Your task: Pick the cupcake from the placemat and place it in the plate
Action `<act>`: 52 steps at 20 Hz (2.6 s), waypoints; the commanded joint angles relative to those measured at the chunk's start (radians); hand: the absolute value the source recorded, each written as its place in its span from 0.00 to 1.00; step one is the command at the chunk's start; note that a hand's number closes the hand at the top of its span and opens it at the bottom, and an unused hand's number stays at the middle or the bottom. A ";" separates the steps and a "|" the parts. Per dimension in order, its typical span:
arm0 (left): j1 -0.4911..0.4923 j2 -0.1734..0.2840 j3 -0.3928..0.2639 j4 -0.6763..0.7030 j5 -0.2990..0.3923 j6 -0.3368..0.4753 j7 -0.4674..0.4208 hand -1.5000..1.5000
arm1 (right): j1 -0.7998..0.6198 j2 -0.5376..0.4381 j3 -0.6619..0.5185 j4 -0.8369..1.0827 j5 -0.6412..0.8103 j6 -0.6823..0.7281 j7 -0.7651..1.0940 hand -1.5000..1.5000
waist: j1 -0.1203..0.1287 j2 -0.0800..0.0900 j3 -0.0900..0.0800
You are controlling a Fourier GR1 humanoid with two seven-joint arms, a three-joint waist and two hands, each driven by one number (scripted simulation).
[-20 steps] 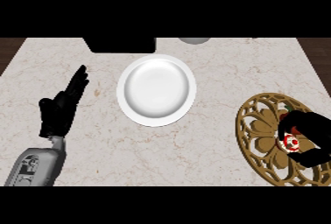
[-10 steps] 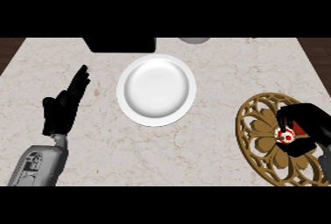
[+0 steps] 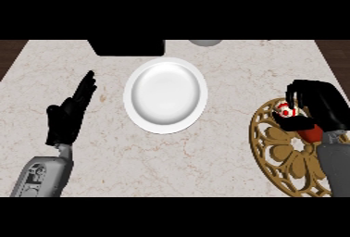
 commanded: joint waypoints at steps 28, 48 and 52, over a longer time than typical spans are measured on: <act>-0.034 -0.041 -0.003 0.019 -0.033 -0.031 -0.010 0.50 | -0.614 0.358 0.444 0.635 -0.058 -0.253 0.235 1.00 | 0.039 0.010 0.000; -0.044 -0.065 -0.002 0.044 -0.052 -0.017 -0.045 0.50 | -0.643 0.358 0.385 0.826 -0.740 -0.511 -0.056 0.00 | 0.053 0.016 0.002; -0.058 -0.048 0.023 0.052 -0.049 -0.015 -0.010 0.50 | -0.616 0.358 0.283 0.825 -0.800 -0.556 -0.116 0.00 | 0.018 0.010 0.001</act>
